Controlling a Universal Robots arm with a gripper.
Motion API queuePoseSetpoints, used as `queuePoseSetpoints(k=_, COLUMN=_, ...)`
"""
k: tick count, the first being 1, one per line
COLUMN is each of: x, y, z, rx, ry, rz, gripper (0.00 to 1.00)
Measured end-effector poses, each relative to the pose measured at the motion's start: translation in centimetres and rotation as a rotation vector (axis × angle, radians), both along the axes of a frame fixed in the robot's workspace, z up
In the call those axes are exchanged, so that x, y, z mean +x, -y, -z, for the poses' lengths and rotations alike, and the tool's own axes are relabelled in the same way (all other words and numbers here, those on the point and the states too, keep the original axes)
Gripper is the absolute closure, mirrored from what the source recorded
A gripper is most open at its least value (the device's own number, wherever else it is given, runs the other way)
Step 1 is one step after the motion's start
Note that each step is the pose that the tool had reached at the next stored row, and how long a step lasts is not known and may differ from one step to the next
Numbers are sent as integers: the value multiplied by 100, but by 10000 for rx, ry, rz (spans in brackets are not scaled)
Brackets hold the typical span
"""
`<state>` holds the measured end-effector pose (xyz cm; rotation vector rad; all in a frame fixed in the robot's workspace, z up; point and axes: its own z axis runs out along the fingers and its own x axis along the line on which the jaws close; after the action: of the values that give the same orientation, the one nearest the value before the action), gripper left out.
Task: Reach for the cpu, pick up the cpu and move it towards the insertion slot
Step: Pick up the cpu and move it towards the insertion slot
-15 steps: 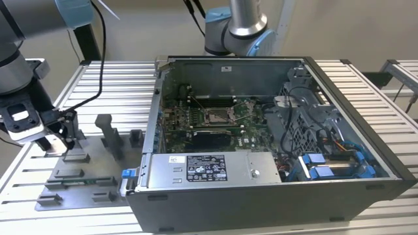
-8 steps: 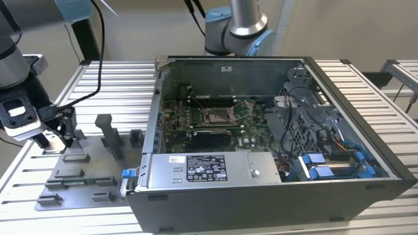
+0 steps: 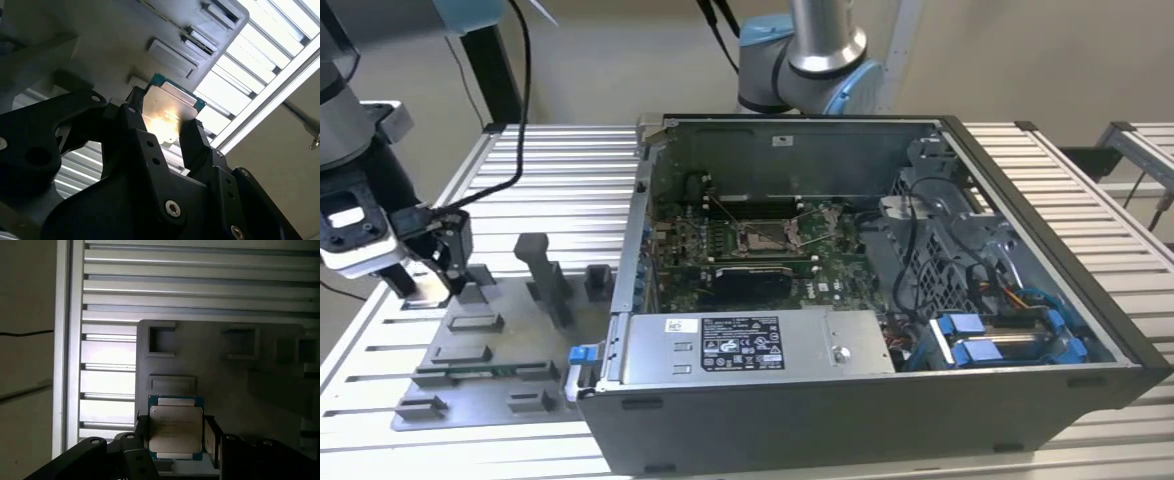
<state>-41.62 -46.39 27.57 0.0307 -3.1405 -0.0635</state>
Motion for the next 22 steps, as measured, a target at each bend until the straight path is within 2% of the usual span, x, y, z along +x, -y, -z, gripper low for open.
queuePoseSetpoints(k=7, x=0, y=0, z=-115, rx=-1, ry=-2, rz=-1, gripper=100)
queuePoseSetpoints(k=22, x=0, y=0, z=-533, rx=-1, ry=-2, rz=1, gripper=100)
